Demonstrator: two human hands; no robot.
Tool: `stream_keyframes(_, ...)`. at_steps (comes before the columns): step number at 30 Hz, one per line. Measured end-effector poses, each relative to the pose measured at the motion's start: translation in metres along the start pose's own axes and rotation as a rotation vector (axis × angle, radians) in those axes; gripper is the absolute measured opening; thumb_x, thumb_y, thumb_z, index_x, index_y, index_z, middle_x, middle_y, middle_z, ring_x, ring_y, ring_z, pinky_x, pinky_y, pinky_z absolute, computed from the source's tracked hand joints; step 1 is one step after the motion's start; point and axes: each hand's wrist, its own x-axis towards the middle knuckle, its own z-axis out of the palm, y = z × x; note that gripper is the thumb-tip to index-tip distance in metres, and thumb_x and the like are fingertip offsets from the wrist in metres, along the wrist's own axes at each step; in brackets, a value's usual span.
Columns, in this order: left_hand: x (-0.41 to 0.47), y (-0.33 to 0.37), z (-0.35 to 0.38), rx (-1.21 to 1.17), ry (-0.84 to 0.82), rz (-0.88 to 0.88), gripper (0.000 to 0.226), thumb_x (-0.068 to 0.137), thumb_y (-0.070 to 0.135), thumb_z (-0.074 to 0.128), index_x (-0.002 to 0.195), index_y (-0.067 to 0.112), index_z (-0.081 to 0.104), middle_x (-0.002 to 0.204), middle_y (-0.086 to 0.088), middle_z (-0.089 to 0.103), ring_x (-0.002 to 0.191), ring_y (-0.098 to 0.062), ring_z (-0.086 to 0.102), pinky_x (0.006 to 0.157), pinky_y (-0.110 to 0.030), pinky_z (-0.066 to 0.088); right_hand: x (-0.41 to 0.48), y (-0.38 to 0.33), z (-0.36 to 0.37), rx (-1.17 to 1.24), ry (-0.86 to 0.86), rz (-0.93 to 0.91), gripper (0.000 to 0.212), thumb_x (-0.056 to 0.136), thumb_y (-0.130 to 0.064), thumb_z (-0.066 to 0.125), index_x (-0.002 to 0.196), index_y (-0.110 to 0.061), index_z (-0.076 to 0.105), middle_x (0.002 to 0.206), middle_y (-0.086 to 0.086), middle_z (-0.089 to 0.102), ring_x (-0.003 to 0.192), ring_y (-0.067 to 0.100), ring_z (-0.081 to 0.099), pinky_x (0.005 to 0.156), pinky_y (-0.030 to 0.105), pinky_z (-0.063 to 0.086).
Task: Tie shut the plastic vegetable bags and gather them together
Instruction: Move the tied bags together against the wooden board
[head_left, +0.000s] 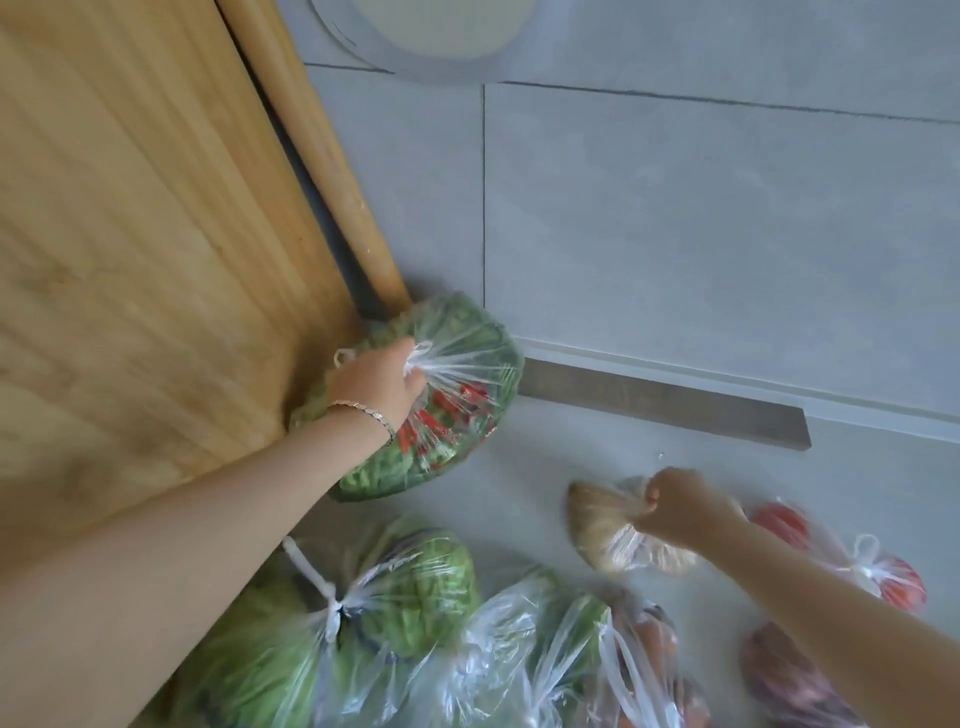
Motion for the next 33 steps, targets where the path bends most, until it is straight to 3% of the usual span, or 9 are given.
stream_keyframes(3,0.004,-0.021,0.005,-0.014,-0.089,-0.075,0.031,0.093,0.026,0.04,0.121,0.014,0.046,0.1,-0.016,0.064,0.092,-0.033,0.059,0.073,-0.036,0.04,0.016,-0.043,-0.003,0.261,0.005,0.077,0.021,0.068,-0.023,0.063,0.053,-0.009,0.06,0.046,-0.001,0.049,0.051,0.016,0.051,0.049,0.021,0.039)
stream_keyframes(5,0.004,-0.028,0.013,-0.017,-0.099,-0.111,0.027,0.094,0.027,0.038,0.114,0.009,0.046,0.101,-0.017,0.063,0.094,-0.035,0.058,0.07,-0.035,0.038,0.027,-0.069,-0.008,0.525,0.01,0.168,0.024,0.067,-0.017,0.064,0.046,-0.007,0.058,0.031,-0.003,0.048,0.037,0.012,0.05,0.044,0.019,0.037)
stream_keyframes(10,0.011,-0.04,0.036,-0.127,-0.15,-0.317,0.027,0.094,0.023,0.038,0.115,0.005,0.043,0.109,-0.018,0.061,0.099,-0.036,0.058,0.078,-0.039,0.045,0.062,-0.136,-0.012,0.973,-0.033,0.345,0.009,0.072,-0.005,0.06,0.066,0.002,0.059,0.048,0.009,0.055,0.039,0.017,0.05,0.043,0.021,0.042)
stream_keyframes(16,0.016,-0.054,0.054,-0.374,-0.057,-0.637,0.025,0.095,0.022,0.036,0.111,0.003,0.039,0.094,-0.019,0.061,0.09,-0.037,0.06,0.084,-0.047,0.049,0.12,-0.176,-0.026,1.272,0.078,0.437,0.008,0.067,-0.004,0.06,0.074,0.0,0.058,0.057,0.01,0.055,0.043,0.019,0.05,0.045,0.027,0.042)
stream_keyframes(19,0.017,-0.056,0.056,-0.47,-0.085,-0.711,0.027,0.093,0.022,0.038,0.113,0.003,0.036,0.088,-0.015,0.057,0.09,-0.036,0.06,0.086,-0.049,0.048,0.141,-0.179,-0.025,1.279,0.065,0.413,0.009,0.072,-0.009,0.061,0.07,-0.004,0.053,0.059,0.008,0.056,0.045,0.017,0.053,0.045,0.026,0.046)
stream_keyframes(24,0.013,-0.052,0.05,-0.431,-0.21,-0.596,0.042,0.091,0.024,0.049,0.123,0.002,0.032,0.122,-0.02,0.052,0.102,-0.035,0.058,0.087,-0.042,0.05,0.143,-0.181,-0.029,1.231,0.065,0.422,0.02,0.081,-0.01,0.058,0.089,0.008,0.06,0.059,0.009,0.057,0.044,0.017,0.056,0.045,0.026,0.049)
stream_keyframes(28,-0.012,-0.052,0.038,-0.16,-0.199,-0.338,0.054,0.088,0.025,0.053,0.13,0.002,0.029,0.129,-0.02,0.035,0.117,-0.032,0.042,0.098,-0.035,0.038,0.089,-0.178,-0.036,1.026,0.161,0.226,0.024,0.083,-0.011,0.057,0.103,0.002,0.055,0.089,0.018,0.063,0.082,0.032,0.065,0.081,0.042,0.055)
stream_keyframes(30,-0.03,-0.051,0.033,-0.084,-0.178,-0.224,0.053,0.086,0.027,0.053,0.131,0.007,0.032,0.133,-0.018,0.032,0.12,-0.032,0.037,0.101,-0.035,0.034,0.048,-0.173,-0.031,0.918,0.13,0.084,0.028,0.083,-0.008,0.055,0.109,0.002,0.054,0.083,0.015,0.061,0.08,0.031,0.063,0.082,0.041,0.054)
stream_keyframes(33,-0.065,-0.05,0.02,0.07,-0.457,-0.059,0.063,0.085,0.049,0.048,0.134,0.013,0.032,0.136,-0.011,0.036,0.123,-0.029,0.041,0.1,-0.04,0.04,-0.02,-0.16,-0.013,0.633,-0.093,-0.129,0.027,0.083,-0.013,0.057,0.11,-0.008,0.059,0.083,0.005,0.063,0.08,0.02,0.061,0.077,0.029,0.049)
